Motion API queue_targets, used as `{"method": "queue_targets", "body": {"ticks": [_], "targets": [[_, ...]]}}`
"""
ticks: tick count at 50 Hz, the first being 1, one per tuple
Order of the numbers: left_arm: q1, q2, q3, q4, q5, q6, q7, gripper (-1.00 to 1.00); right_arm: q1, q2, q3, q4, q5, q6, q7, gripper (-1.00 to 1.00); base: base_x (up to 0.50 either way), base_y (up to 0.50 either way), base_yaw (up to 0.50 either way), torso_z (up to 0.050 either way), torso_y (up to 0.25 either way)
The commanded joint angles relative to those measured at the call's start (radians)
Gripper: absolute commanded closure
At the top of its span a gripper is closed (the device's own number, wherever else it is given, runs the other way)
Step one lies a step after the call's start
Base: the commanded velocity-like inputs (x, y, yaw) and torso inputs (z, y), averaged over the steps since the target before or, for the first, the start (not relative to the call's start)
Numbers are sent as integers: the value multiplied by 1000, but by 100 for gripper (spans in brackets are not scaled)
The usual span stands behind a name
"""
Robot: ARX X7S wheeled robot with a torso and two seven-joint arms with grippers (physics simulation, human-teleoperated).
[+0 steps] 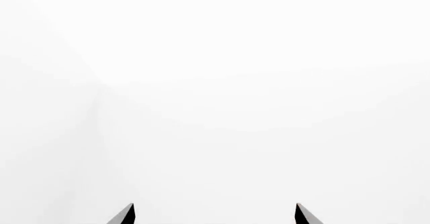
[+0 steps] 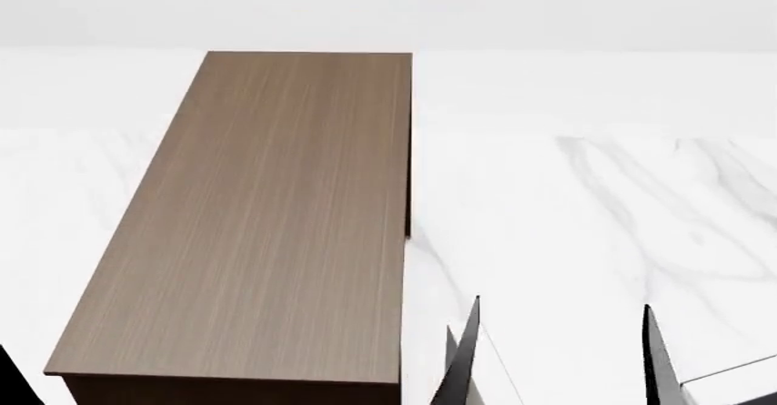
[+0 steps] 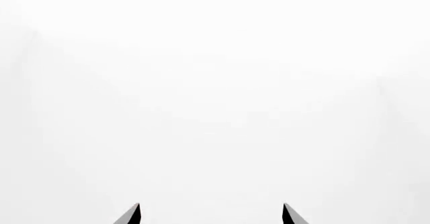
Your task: Pick up the book in the middle and place it on the cabinet shelf.
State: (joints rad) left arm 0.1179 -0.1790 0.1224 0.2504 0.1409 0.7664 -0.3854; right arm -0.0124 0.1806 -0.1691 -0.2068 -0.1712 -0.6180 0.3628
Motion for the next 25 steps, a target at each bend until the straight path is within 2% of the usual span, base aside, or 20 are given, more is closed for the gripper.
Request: {"method": "queue_targets", "body": {"ticks": [1, 17, 25], "targets": [[0, -8, 13, -1, -3, -12, -4, -100, 54, -36, 51, -33, 75, 216, 32, -100, 0, 0, 0, 0, 0], [1, -20, 29, 3, -12, -29, -8, -100, 117, -71, 87, -45, 19, 326, 136, -100, 0, 0, 0, 0, 0], [-14, -21, 37, -62, -6, 25, -24, -100, 138, -77, 90, -50, 15, 380, 162, -100, 0, 0, 0, 0, 0]]}}
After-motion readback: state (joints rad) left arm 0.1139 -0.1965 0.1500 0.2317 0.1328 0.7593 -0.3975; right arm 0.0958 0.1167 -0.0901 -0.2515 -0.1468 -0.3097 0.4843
